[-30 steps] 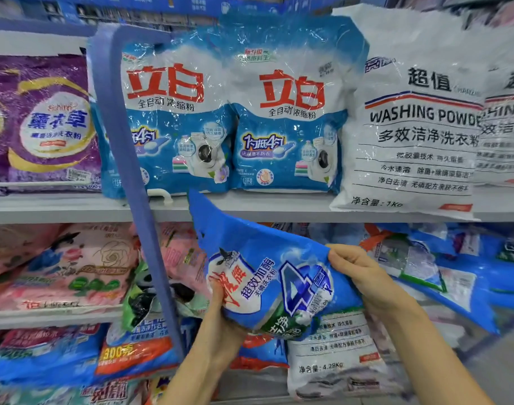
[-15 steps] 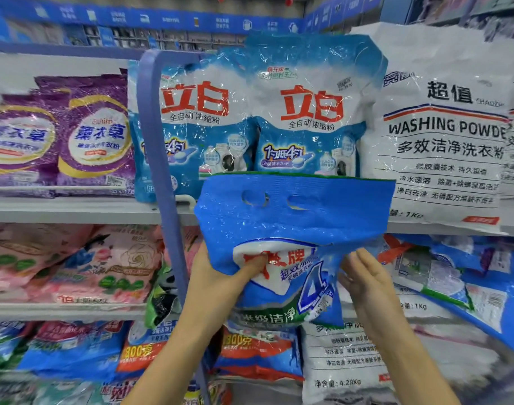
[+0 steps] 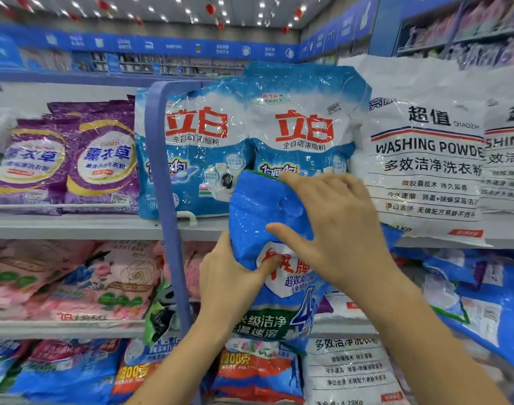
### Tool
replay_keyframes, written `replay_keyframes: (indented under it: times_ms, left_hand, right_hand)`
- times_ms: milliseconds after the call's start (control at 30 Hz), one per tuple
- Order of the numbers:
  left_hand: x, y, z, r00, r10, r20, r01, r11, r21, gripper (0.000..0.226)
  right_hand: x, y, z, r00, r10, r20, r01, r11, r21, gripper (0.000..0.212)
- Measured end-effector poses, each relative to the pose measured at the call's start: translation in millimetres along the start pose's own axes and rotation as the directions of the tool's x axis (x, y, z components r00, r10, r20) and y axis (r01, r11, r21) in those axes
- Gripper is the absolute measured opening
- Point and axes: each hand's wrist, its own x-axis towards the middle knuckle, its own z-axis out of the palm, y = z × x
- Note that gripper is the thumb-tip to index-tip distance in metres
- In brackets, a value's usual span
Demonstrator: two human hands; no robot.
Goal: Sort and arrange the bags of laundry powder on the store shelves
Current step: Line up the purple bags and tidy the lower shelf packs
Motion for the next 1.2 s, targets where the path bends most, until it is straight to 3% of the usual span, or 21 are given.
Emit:
replay_keyframes:
  times_ms: [67, 133, 233, 300, 367, 433, 500, 600, 733, 867, 1067, 1200]
  left_hand:
    - [1, 5, 3, 1.000, 0.018, -0.007, -0.017, 1.000, 0.019, 0.058]
    - [1, 9, 3, 0.998, 0.055, -0.012, -0.054, 0.997, 0.048, 0.061]
    - [2, 15, 1, 0.996, 0.085, -0.003, -0.085, 0.995, 0.042, 0.067]
    - [3, 16, 1, 0.996, 0.092, 0.001, -0.092, 0.995, 0.044, 0.068]
    - [4, 17, 1, 0.995, 0.100, 0.007, -0.101, 0.994, 0.049, 0.064]
    - [4, 19, 1, 0.995, 0.101, 0.007, -0.101, 0.994, 0.044, 0.060]
    - [7, 20, -1, 0.995, 0.103, 0.009, -0.103, 0.995, 0.006, 0.063]
    - [12, 18, -8, 0.993, 0.114, 0.044, -0.106, 0.983, -0.150, 0.063]
    - [12, -1, -18, 0.957, 0.153, 0.247, -0.035, 0.905, -0.424, 0.070]
    - [10, -15, -13, 0.887, 0.152, 0.435, 0.072, 0.887, -0.455, 0.092]
    - [15, -15, -3, 0.886, 0.183, 0.426, 0.047, 0.879, -0.475, 0.057]
    - [19, -14, 2, 0.893, 0.142, 0.427, 0.105, 0.857, -0.504, 0.058]
  right_hand:
    - [6, -4, 11, 0.997, 0.058, 0.050, -0.060, 0.997, 0.043, 0.043]
    - [11, 2, 19, 0.990, 0.141, 0.014, -0.141, 0.982, 0.125, 0.034]
    - [18, 19, 23, 0.962, 0.255, 0.095, -0.262, 0.962, 0.075, 0.068]
    - [25, 28, 22, 0.924, 0.306, 0.229, -0.337, 0.935, 0.108, 0.075]
    - [31, 32, 22, 0.897, 0.281, 0.340, -0.384, 0.878, 0.286, 0.057]
    - [33, 32, 19, 0.909, 0.238, 0.341, -0.384, 0.796, 0.468, 0.045]
    - [36, 30, 13, 0.950, 0.203, 0.237, -0.300, 0.802, 0.516, 0.038]
    - [47, 30, -1, 0.989, 0.116, 0.087, -0.142, 0.894, 0.424, 0.044]
    - [68, 30, -21, 0.998, -0.004, -0.064, 0.028, 0.924, 0.381, 0.043]
    - [85, 32, -27, 0.979, -0.117, -0.164, 0.160, 0.948, 0.274, 0.040]
    - [93, 55, -15, 0.929, -0.269, -0.254, 0.307, 0.944, 0.122, 0.040]
    - [97, 65, -12, 0.904, -0.268, -0.332, 0.317, 0.943, 0.103, 0.043]
